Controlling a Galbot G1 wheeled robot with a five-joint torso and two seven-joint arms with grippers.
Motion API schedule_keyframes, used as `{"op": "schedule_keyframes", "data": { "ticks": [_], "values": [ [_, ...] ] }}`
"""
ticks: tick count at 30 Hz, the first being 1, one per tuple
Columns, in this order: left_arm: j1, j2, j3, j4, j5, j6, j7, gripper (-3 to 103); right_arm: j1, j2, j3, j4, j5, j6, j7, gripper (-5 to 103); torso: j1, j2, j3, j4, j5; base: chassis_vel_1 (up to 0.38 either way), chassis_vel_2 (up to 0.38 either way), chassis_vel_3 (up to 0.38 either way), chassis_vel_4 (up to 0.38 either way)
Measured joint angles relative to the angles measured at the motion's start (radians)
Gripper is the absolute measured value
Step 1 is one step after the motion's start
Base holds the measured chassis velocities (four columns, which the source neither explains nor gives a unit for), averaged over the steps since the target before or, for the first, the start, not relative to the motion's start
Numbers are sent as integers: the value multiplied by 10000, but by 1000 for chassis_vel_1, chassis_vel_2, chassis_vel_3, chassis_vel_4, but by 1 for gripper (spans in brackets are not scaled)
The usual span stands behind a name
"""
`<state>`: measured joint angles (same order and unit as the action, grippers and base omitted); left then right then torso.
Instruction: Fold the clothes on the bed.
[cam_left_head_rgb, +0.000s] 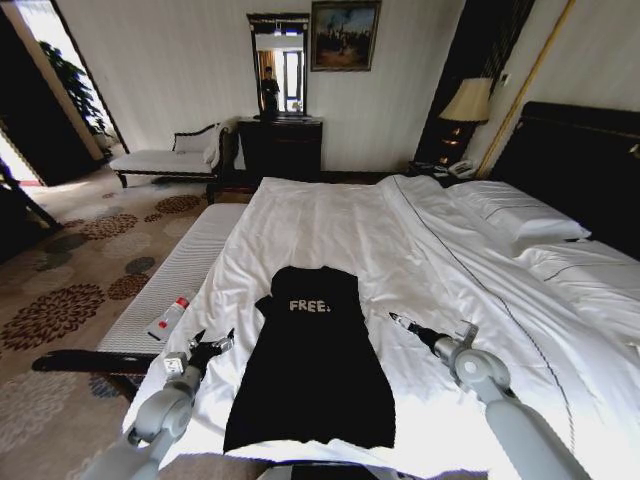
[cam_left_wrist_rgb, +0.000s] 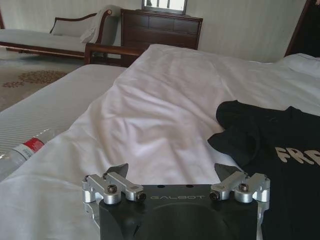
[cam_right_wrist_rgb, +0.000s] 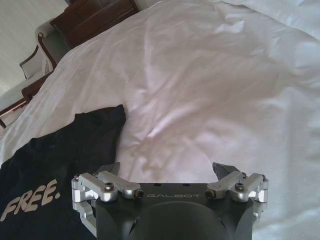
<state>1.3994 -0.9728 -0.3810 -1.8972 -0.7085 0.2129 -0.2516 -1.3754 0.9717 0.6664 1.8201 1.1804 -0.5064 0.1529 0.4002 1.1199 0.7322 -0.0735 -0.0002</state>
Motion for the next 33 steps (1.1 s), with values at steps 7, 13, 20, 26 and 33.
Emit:
{"op": "schedule_keyframes", "data": {
  "ticks": [7,13,20,26,33],
  "values": [
    [-1907,66,1688,951,-216,-50,-89,98,-477,167,587,266,-7,0,-27,100,1,0,1,-9,4,0,0,0,0],
    [-3173,-68,2843,1818,-533,-52,-296,97,-679,273,808,401,-54,0,-12,100,2,-1,2,-8,1,0,0,0,0],
    [-3355,-278,3064,2234,-572,-51,-281,94,-783,298,970,475,-57,-19,20,100,2,0,2,-6,2,0,0,0,0],
    [-3443,-355,3115,2332,-537,-64,-232,88,-801,299,1011,538,-42,-43,38,100,2,0,1,-7,1,0,0,0,0],
    [-3568,-465,3192,2432,-538,-65,-223,77,-867,241,1086,589,1,-54,30,100,2,0,1,-8,1,0,0,0,0]
  ]
}}
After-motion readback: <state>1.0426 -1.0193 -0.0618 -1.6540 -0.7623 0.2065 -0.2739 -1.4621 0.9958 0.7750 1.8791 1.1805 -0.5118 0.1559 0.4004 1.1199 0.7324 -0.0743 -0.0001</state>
